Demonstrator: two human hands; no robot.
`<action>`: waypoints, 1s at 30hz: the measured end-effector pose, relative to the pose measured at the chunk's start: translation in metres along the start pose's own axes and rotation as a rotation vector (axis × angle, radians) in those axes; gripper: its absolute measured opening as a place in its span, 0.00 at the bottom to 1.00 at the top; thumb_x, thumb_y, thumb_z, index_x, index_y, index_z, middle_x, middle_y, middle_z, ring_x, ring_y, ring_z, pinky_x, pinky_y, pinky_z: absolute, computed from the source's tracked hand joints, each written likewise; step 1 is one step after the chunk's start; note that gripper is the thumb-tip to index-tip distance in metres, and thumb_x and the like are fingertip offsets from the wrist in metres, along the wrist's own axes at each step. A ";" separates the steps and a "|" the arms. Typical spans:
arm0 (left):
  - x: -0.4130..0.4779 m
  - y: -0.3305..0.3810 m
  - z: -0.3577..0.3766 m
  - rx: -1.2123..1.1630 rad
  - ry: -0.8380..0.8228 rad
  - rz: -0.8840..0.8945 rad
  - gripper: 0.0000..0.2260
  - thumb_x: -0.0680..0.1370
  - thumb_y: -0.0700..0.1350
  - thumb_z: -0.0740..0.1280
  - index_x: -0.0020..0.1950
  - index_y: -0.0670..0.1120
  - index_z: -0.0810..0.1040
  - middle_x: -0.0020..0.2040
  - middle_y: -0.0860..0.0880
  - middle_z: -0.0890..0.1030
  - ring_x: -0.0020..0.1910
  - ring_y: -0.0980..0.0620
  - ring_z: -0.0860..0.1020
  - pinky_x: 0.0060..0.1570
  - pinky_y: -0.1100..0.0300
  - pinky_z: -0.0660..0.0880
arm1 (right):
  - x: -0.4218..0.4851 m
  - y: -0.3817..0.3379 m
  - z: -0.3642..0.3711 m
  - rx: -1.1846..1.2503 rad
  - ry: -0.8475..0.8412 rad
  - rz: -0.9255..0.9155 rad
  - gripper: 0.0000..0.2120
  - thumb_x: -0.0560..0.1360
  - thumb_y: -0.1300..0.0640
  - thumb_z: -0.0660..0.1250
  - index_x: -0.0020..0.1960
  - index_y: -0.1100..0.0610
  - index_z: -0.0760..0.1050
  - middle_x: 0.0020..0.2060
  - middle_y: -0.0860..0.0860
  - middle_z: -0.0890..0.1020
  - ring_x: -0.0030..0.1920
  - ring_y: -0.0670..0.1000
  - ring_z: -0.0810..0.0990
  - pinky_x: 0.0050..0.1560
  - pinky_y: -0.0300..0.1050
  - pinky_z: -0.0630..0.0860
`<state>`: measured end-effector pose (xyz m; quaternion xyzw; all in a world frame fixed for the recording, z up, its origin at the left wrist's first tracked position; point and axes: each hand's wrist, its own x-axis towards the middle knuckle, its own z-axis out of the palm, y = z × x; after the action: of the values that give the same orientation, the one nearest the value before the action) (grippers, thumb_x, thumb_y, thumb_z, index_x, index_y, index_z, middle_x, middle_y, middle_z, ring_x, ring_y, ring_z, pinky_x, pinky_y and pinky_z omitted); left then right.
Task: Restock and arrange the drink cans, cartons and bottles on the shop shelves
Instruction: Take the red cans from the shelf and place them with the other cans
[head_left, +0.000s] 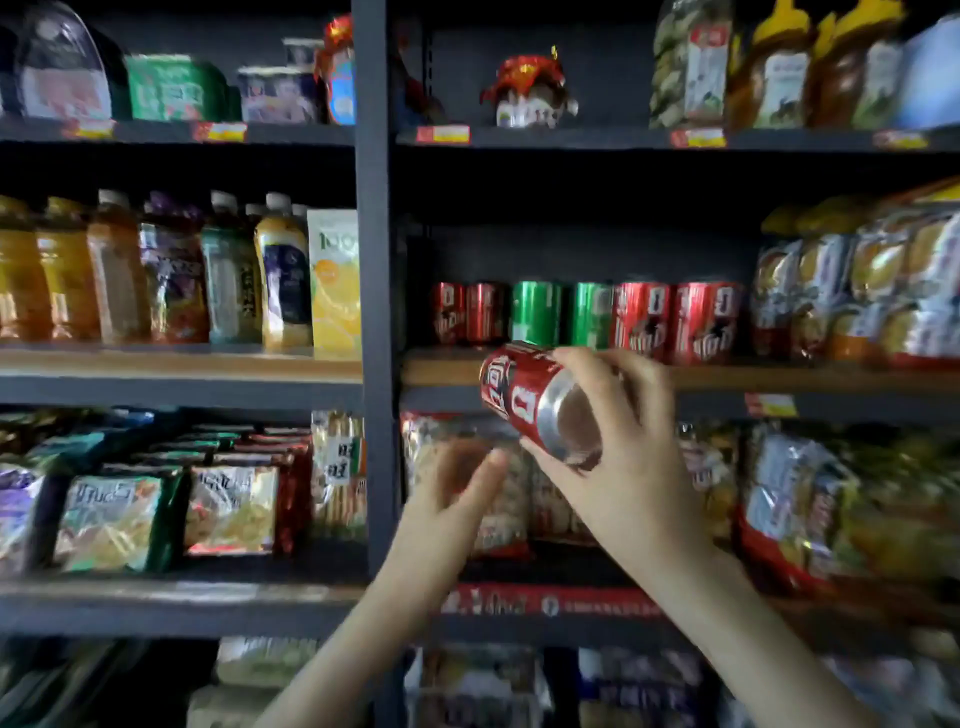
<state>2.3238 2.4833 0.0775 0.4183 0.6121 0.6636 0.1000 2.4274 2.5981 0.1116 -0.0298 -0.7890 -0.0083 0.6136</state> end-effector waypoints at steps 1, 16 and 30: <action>-0.015 -0.002 0.008 -0.218 -0.114 -0.185 0.25 0.73 0.65 0.61 0.60 0.50 0.79 0.55 0.53 0.83 0.57 0.54 0.80 0.56 0.60 0.73 | -0.020 -0.006 -0.007 0.046 0.004 0.043 0.38 0.61 0.58 0.82 0.65 0.50 0.67 0.60 0.50 0.65 0.61 0.47 0.70 0.63 0.31 0.68; -0.155 -0.106 -0.025 -0.010 -0.117 -0.409 0.25 0.66 0.48 0.80 0.61 0.51 0.77 0.52 0.52 0.84 0.53 0.55 0.82 0.57 0.54 0.78 | -0.211 -0.075 -0.016 0.596 -0.821 0.708 0.41 0.68 0.45 0.75 0.68 0.29 0.50 0.66 0.31 0.63 0.63 0.25 0.63 0.59 0.22 0.63; -0.176 -0.127 -0.090 0.096 -0.356 -0.064 0.39 0.66 0.61 0.75 0.73 0.58 0.62 0.67 0.63 0.71 0.67 0.60 0.71 0.62 0.64 0.72 | -0.214 -0.130 0.028 0.960 -0.589 1.012 0.39 0.60 0.54 0.82 0.66 0.45 0.67 0.58 0.45 0.79 0.58 0.43 0.80 0.54 0.39 0.78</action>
<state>2.3255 2.3336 -0.1039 0.5134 0.6289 0.5456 0.2077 2.4454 2.4619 -0.0992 -0.1188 -0.7272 0.6274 0.2519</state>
